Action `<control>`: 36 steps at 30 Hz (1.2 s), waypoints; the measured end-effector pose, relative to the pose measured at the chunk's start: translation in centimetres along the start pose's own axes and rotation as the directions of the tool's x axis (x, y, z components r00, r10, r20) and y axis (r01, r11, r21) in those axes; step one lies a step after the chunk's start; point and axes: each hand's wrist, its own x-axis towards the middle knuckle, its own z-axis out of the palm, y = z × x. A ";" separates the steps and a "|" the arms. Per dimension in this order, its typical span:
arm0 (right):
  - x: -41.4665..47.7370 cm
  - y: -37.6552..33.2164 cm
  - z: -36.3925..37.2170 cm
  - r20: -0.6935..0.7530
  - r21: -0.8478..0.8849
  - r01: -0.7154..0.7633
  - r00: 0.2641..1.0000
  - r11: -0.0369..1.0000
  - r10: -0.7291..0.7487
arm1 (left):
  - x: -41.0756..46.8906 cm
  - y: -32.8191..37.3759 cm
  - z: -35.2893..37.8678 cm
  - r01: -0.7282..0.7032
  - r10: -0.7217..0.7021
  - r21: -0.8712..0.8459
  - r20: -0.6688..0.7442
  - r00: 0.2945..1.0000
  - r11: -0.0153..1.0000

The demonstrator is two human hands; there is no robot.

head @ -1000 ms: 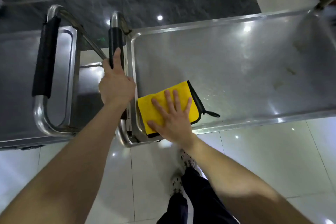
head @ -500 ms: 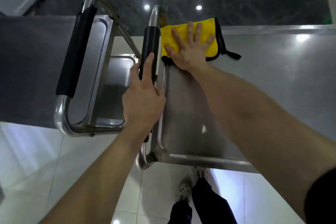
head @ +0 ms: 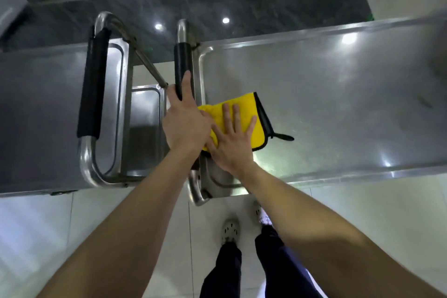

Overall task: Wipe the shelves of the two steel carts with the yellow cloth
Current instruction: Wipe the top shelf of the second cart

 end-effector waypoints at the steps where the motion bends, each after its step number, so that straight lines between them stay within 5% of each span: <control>1: -2.6 -0.6 0.3 0.001 -0.015 -0.006 1.000 1.000 0.006 | 0.0 0.0 0.0 -0.007 0.007 0.022 0.005 1.000 1.000; 10: -11.0 1.1 -2.0 0.204 -0.099 0.029 0.979 0.995 -0.008 | 0.2 0.0 -0.1 -0.031 0.025 0.124 0.051 0.998 0.992; 19: -12.0 14.4 -8.2 0.277 -0.090 -0.323 0.900 0.942 0.336 | 0.5 -0.3 0.0 -0.032 0.027 0.098 0.051 0.998 0.995; 29: 3.8 22.9 -10.4 0.193 -0.043 -0.455 0.870 0.889 0.454 | -0.6 -0.6 -0.1 -0.050 0.050 0.016 0.009 0.999 0.999; 36: 16.5 17.7 -7.5 0.128 -0.033 -0.268 0.954 0.963 0.270 | -0.7 -0.2 0.2 -0.015 0.015 0.064 0.005 1.000 0.998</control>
